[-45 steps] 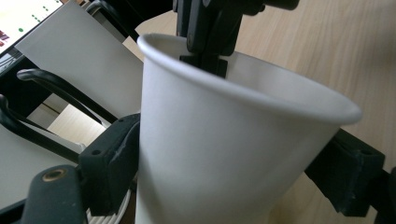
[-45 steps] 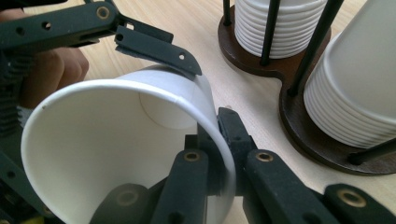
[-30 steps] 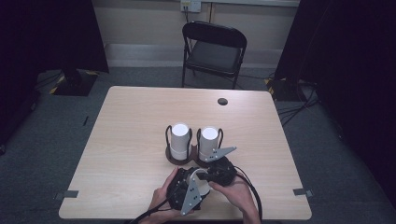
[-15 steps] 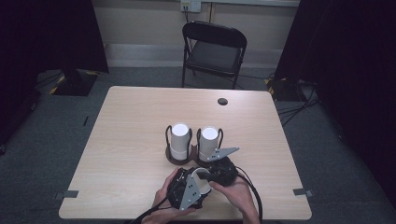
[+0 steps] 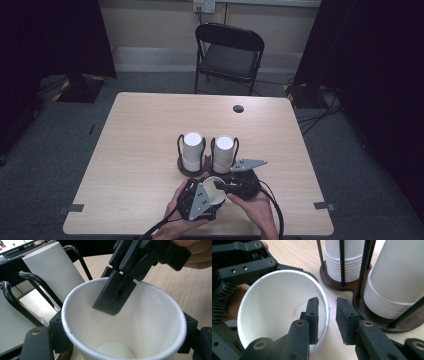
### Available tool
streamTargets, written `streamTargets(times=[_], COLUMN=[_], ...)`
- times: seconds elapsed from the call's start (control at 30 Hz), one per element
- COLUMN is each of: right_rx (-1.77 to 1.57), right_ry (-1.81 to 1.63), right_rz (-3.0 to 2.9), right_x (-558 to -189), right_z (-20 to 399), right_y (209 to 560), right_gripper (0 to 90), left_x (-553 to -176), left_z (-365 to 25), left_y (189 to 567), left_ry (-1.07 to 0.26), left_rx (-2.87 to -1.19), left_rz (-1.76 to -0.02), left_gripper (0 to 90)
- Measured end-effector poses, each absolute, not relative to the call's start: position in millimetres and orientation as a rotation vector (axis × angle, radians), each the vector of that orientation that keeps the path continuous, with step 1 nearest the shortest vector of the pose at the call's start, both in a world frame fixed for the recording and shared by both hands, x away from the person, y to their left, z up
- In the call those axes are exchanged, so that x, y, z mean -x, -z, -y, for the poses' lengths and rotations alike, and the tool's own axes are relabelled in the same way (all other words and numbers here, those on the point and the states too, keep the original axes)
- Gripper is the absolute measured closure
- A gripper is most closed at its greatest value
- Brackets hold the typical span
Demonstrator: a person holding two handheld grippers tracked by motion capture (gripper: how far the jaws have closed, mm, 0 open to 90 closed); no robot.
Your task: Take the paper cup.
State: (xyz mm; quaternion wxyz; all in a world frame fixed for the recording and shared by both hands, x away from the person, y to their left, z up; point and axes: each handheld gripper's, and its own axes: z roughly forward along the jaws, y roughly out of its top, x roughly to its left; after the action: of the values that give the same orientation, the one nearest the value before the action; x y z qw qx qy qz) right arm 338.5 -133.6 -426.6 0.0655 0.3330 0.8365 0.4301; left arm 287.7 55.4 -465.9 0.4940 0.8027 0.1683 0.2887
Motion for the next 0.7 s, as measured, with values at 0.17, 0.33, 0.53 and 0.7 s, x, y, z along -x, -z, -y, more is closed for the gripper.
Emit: streamTargets(times=[0.17,0.33,0.53,0.7], right_rx=[-0.998,-1.011,-1.024,-1.030], right_ry=[-1.339,-1.411,-1.489,-1.519], right_rz=[-2.491,-2.421,-2.346,-2.287], right_x=[-336,-333,-330,-328], right_z=[135,142,150,156], right_y=[427,426,426,425], right_gripper=[70.3,68.9,65.6,62.5], left_x=[-290,-294,-296,-298], left_z=[-60,-66,-71,-78], left_y=[467,468,468,467], left_ry=[-0.695,-0.667,-0.660,-0.642], left_rx=[-1.942,-1.911,-1.897,-1.880], left_rz=[-0.441,-0.484,-0.513,-0.540], left_gripper=[22.8,22.8,22.7,22.6])
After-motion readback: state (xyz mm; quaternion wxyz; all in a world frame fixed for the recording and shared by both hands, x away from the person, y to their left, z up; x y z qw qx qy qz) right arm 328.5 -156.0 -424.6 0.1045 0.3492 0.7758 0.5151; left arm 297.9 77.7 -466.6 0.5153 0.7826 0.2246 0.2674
